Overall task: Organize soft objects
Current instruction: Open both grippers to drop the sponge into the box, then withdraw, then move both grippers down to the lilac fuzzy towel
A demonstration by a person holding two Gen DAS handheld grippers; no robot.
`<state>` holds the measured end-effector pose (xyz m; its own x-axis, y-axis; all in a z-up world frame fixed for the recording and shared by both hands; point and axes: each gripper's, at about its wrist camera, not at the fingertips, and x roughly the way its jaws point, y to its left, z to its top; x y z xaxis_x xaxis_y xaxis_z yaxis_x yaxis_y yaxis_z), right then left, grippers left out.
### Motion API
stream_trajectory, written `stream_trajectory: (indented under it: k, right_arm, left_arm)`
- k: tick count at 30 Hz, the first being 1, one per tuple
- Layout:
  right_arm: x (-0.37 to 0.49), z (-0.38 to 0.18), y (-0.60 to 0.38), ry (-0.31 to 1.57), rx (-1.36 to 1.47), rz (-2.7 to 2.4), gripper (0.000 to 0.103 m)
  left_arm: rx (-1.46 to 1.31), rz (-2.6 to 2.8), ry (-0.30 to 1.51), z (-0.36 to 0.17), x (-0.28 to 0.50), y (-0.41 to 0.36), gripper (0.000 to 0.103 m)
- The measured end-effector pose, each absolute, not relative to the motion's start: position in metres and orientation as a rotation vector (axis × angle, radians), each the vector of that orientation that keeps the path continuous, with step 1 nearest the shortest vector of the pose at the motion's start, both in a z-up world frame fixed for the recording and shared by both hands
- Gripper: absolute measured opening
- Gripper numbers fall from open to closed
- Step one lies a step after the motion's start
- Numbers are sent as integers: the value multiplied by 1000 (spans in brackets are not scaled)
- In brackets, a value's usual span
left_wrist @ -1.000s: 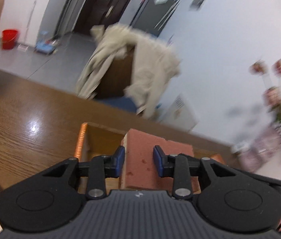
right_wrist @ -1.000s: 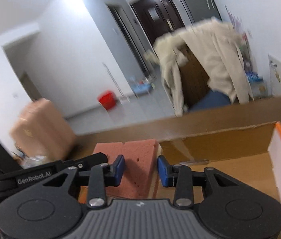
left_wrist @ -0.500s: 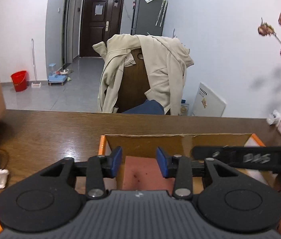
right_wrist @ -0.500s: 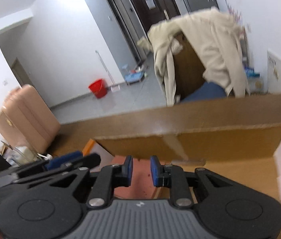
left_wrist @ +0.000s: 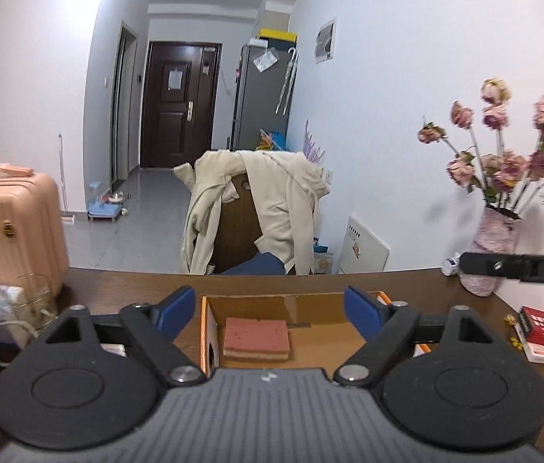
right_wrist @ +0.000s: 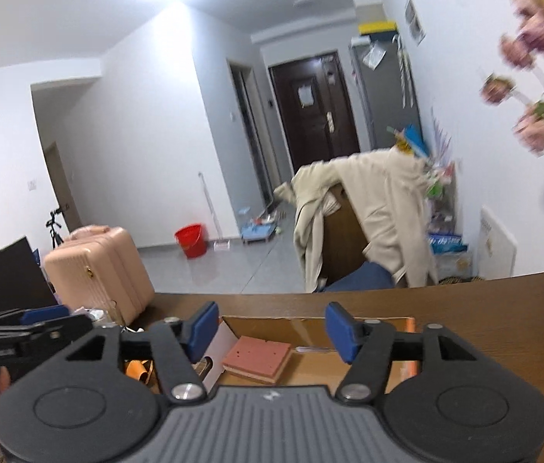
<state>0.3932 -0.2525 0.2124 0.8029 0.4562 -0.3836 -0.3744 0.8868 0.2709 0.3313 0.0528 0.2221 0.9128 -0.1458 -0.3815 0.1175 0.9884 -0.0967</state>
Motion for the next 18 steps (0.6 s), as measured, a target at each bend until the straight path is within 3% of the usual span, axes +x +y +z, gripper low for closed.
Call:
stream_trajectory:
  k: [10,18]
  right_arm:
    - [258,192,-285,338,67,430,83]
    - [164,142,-278,248,-6,447,90]
  left_arm:
    - [-93,-71,282,191,197,55,103]
    - [-157,-2,176,135,102,57,103]
